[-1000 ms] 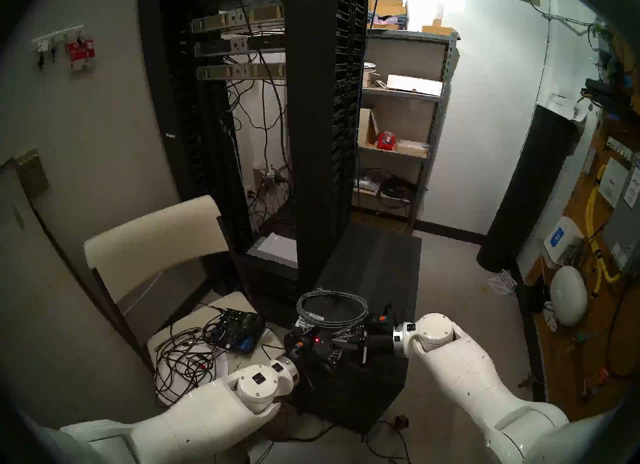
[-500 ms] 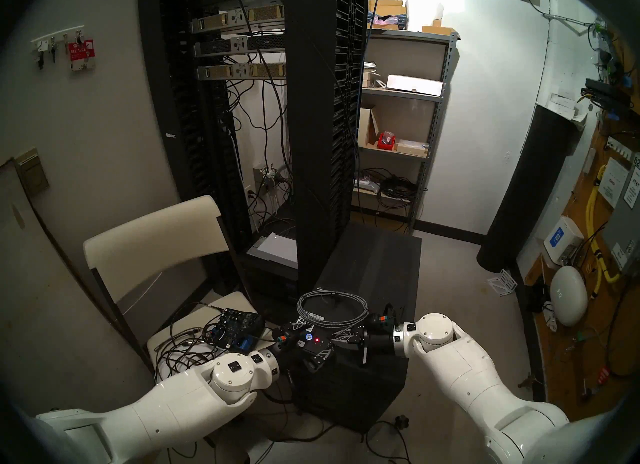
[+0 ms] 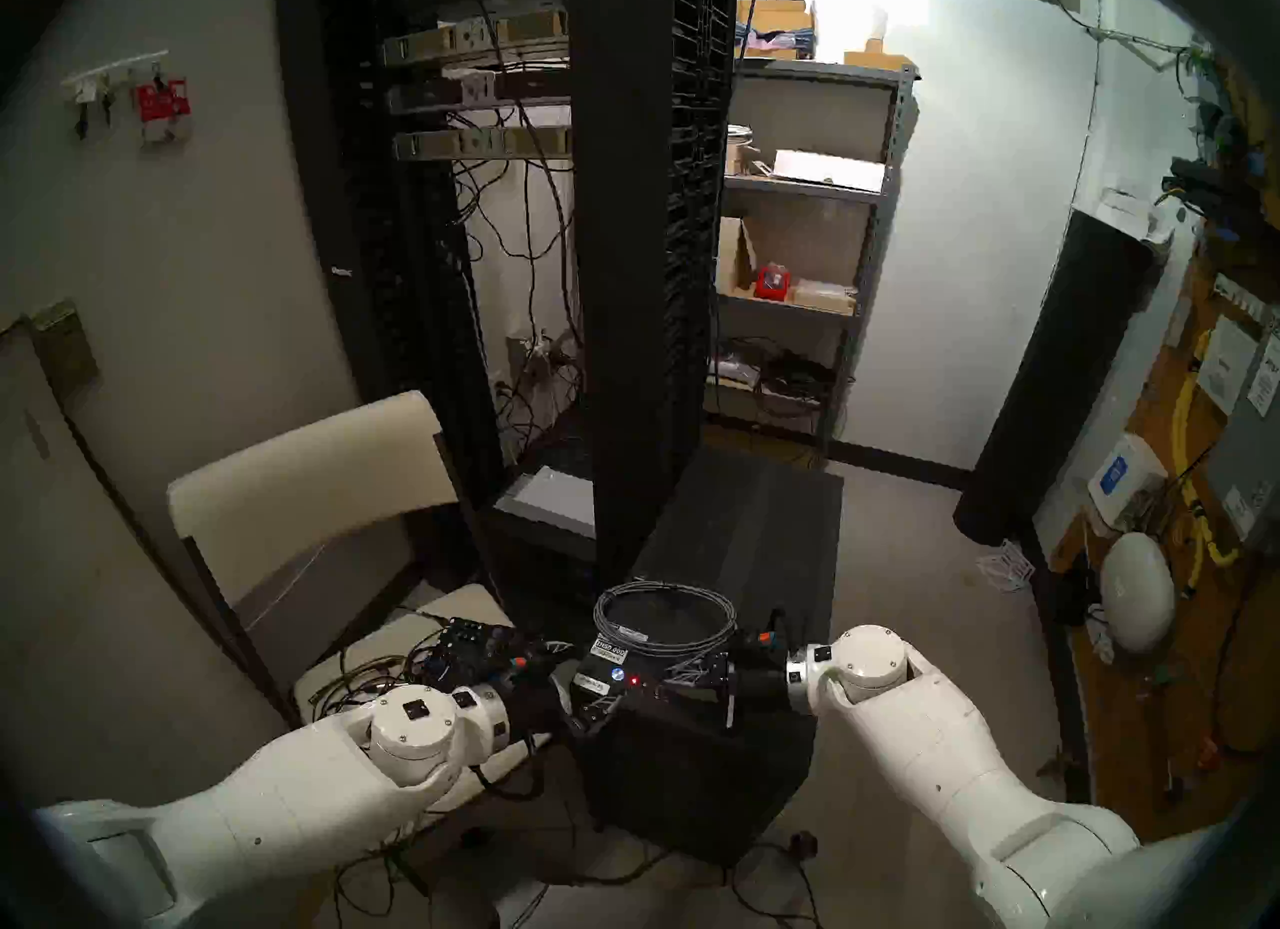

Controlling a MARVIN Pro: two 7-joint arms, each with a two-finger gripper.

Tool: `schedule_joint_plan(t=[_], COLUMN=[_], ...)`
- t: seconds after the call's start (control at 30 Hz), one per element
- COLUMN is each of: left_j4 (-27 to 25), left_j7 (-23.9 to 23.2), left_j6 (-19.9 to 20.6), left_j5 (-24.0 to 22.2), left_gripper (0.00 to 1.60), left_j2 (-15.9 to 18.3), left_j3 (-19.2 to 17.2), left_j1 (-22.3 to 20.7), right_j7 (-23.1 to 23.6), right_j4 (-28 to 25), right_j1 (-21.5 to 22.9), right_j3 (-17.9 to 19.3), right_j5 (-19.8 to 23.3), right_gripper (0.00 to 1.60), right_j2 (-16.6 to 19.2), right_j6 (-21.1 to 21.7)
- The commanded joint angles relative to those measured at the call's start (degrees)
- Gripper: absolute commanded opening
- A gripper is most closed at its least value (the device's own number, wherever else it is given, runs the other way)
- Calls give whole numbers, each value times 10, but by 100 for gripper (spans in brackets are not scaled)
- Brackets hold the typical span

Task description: Insert the cable into the workstation's USB slot

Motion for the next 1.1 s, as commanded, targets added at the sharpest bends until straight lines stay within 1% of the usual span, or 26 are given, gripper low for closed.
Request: schedule_joint_plan(t=[0.0,0.27,0.4,0.67,0.73,0.8,0.83,0.87,0.9,1.03,1.07], left_j4=[-11,-10,-9,-5,-3,-3,-2,-2,-2,-2,-2], left_j7=[9,16,19,21,21,21,20,20,20,21,22], left_j6=[-8,-10,-12,-13,-13,-13,-13,-13,-13,-13,-13], left_j5=[-2,-1,0,-1,-2,-2,-2,-2,-3,-2,-2], left_gripper=[160,160,160,160,160,160,160,160,160,160,160], left_j2=[-13,-17,-18,-21,-22,-22,-22,-22,-23,-23,-23], left_j3=[-8,-6,-5,-3,-3,-3,-2,-2,-2,-2,-2], left_j1=[-10,-13,-14,-16,-16,-16,-16,-16,-16,-16,-15], right_j7=[3,0,-1,-3,-4,-4,-3,-3,-3,-4,-5], right_j4=[-18,-36,-34,-29,-25,-25,-22,-22,-22,-23,-23], right_j1=[-13,-28,-27,-22,-21,-21,-19,-19,-18,-18,-18], right_j3=[-7,-1,1,3,6,6,5,5,5,5,5], right_j5=[-7,-3,-1,2,8,8,8,8,8,8,8], right_gripper=[0,0,0,0,0,0,16,16,23,29,53], right_j2=[6,10,9,6,5,5,4,4,4,3,3], right_j6=[19,23,18,1,-15,-15,-18,-18,-18,-19,-20])
